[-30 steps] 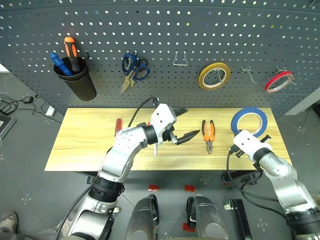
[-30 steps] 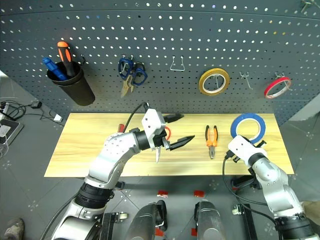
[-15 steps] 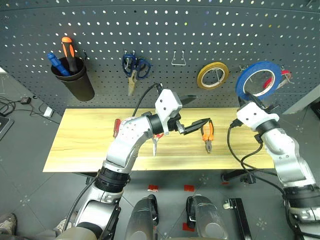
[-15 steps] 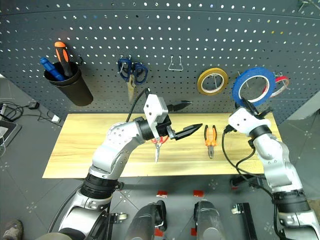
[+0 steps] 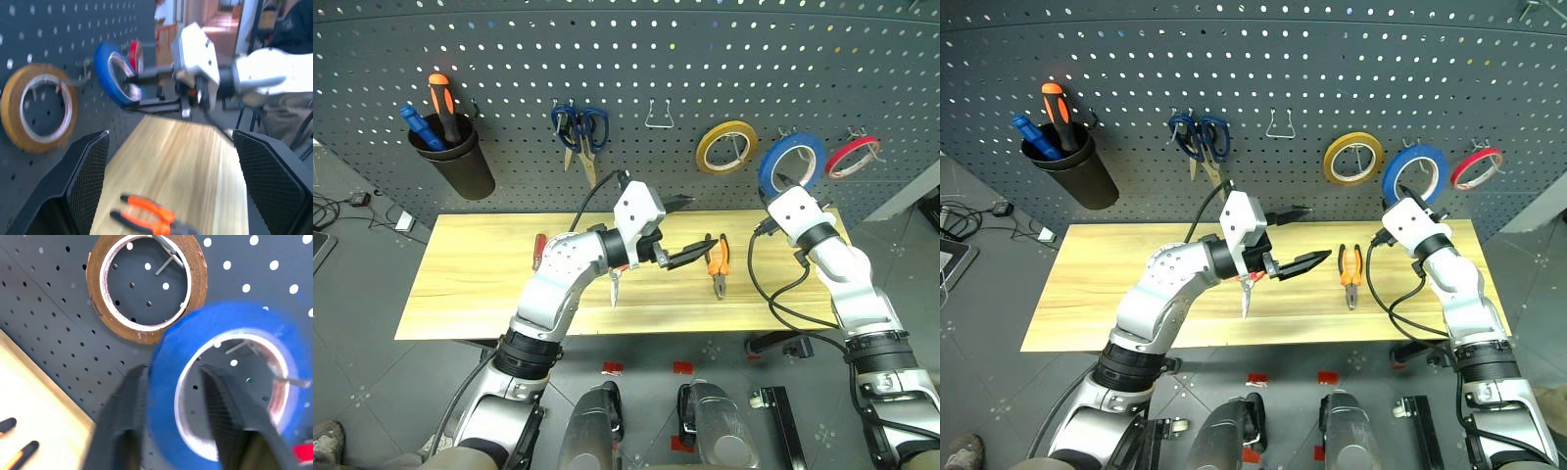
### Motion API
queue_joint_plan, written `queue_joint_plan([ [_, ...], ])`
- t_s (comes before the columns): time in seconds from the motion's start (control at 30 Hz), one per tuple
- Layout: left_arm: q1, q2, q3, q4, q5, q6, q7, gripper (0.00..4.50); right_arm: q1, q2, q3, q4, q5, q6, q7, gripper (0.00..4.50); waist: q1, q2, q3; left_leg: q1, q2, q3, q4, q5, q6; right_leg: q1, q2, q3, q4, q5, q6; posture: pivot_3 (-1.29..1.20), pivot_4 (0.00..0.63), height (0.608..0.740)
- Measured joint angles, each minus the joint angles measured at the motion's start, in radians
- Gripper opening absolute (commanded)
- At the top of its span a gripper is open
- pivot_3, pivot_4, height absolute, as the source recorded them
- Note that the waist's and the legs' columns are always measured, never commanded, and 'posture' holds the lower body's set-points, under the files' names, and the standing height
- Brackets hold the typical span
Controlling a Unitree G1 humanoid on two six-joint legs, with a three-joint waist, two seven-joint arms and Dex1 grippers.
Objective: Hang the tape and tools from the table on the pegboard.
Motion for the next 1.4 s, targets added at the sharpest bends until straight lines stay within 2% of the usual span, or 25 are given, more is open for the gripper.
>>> queue_joint_plan([
  [0.13,0.055,0.11,-0.023,-0.003,0.045,-0.024,-0.049,4.21,0.123,0.034,-0.047,-0.146,0.047,0.152,0.0,4.4,0.002,0.0,0.0,0.0,0.0,0.0,0.0,0.0,0.0,0.0,0.0,0.001,0.0,0.0,0.0,-0.25,0.28,0.74],
  [0.17,0.068,0.132,-0.026,-0.004,0.053,-0.033,-0.062,4.21,0.149,0.046,-0.061,-0.188,0.063,0.208,0.002,4.48,0.002,0.001,0.0,0.0,0.0,0.0,0.0,0.0,0.0,0.0,-0.001,0.001,0.0,0.0,0.0,-0.25,0.29,0.74],
  [0.3,0.141,0.244,-0.026,-0.026,0.073,-0.068,-0.124,4.21,0.243,0.136,-0.04,-0.428,0.15,0.52,0.045,4.48,-0.004,0.003,0.002,0.001,0.002,0.0,-0.001,0.0,0.0,-0.001,0.001,0.002,0.002,0.0,-0.001,-0.26,0.309,0.74],
  [0.4,0.195,0.325,-0.021,-0.041,0.076,-0.074,-0.17,4.21,0.217,0.246,-0.005,-0.512,0.21,0.804,0.046,4.48,-0.008,0.002,0.006,0.001,0.002,0.001,0.0,0.0,0.0,-0.005,0.0,0.004,0.008,-0.001,-0.003,-0.24,0.323,0.74],
  [0.5,0.252,0.404,-0.022,-0.044,0.098,-0.09,-0.214,4.21,0.124,0.338,0.007,-0.5,0.237,1.016,-0.001,4.48,-0.009,0.004,0.011,0.002,0.002,0.001,0.0,-0.002,0.003,-0.007,0.0,0.004,0.012,-0.001,-0.005,-0.22,0.332,0.74],
  [0.63,0.282,0.43,-0.021,-0.054,0.115,-0.095,-0.232,4.21,-0.037,0.365,0.021,-0.352,0.209,1.182,-0.085,4.48,0.007,0.005,0.019,0.001,0.001,0.0,0.001,-0.001,0.003,-0.008,-0.002,0.003,0.012,-0.002,-0.006,-0.2,0.349,0.74],
  [0.8,0.289,0.429,-0.019,-0.09,0.115,-0.089,-0.228,4.21,-0.156,0.391,0.014,-0.09,0.201,1.171,-0.139,4.48,0.007,0.003,0.032,0.0,0.0,0.002,-0.002,0.0,0.0,-0.009,-0.002,0.004,0.012,-0.002,-0.006,-0.18,0.358,0.74],
  [0.97,0.291,0.426,-0.02,-0.11,0.115,-0.083,-0.221,4.21,-0.266,0.433,-0.062,0.149,0.214,1.12,-0.189,4.48,0.001,0.002,0.036,0.0,0.0,0.009,-0.007,0.001,-0.001,-0.013,-0.002,0.009,0.011,-0.003,-0.005,-0.17,0.362,0.74],
  [1.27,0.283,0.417,-0.02,-0.11,0.116,-0.071,-0.21,4.21,-0.373,0.449,-0.116,0.36,0.234,1.044,-0.248,4.48,-0.001,-0.001,0.037,0.001,0.001,0.021,-0.011,0.001,-0.001,-0.021,-0.002,0.02,0.013,-0.003,-0.005,-0.17,0.35,0.74],
  [1.4,0.279,0.406,-0.02,-0.11,0.114,-0.065,-0.206,4.21,-0.378,0.444,-0.106,0.378,0.231,1.017,-0.244,3.2,-0.001,-0.001,0.037,0.001,0.001,0.022,-0.011,0.001,-0.001,-0.022,-0.002,0.021,0.013,-0.003,-0.005,-0.18,0.345,0.74],
])
